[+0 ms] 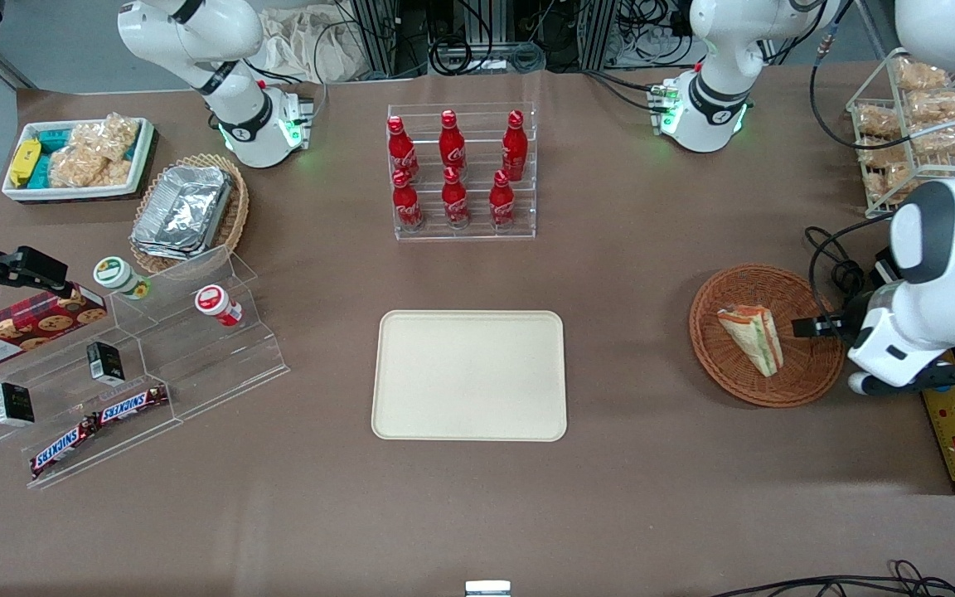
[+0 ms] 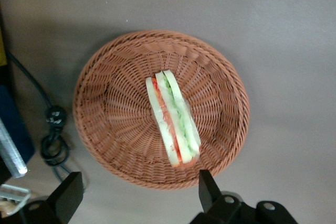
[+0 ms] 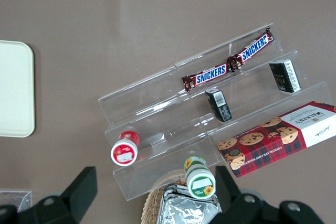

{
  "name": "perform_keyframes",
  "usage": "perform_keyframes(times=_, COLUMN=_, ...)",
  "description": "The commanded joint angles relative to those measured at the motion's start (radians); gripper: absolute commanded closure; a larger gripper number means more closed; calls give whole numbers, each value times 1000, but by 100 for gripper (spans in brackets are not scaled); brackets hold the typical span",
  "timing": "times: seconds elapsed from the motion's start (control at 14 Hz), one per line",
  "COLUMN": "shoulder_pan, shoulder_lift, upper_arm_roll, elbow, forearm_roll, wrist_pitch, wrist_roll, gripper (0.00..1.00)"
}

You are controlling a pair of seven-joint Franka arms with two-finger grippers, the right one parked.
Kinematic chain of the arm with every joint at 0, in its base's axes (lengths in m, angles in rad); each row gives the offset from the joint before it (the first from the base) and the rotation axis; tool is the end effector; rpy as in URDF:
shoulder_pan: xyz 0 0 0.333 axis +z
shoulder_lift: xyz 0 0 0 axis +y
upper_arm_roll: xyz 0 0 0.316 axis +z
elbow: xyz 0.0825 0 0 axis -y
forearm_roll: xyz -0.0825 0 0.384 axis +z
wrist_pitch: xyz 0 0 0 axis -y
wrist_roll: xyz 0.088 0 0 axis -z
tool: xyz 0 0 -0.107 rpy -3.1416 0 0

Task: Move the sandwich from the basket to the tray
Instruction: 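Lower the left gripper over the sandwich and close on it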

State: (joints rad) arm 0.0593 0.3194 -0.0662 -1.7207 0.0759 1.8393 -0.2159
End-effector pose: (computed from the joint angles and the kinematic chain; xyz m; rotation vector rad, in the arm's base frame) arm 0.6223 0.0049 0.3851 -3.0429 -0.2789 0.2960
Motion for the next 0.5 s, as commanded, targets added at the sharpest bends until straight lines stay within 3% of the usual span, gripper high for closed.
perform_keyframes(times=0.0, shoulder_pan=1, shoulder_lift=-33, upper_arm_roll=-4, elbow=-138, forearm_roll=-4, wrist_pitch=141, wrist_roll=-139, gripper=1)
perform_keyframes(times=0.43, shoulder_pan=-3, shoulder_lift=-5, upper_arm_roll=-6, elbow=-355, forearm_roll=-10, wrist_pitch=486, wrist_roll=-312, gripper=2)
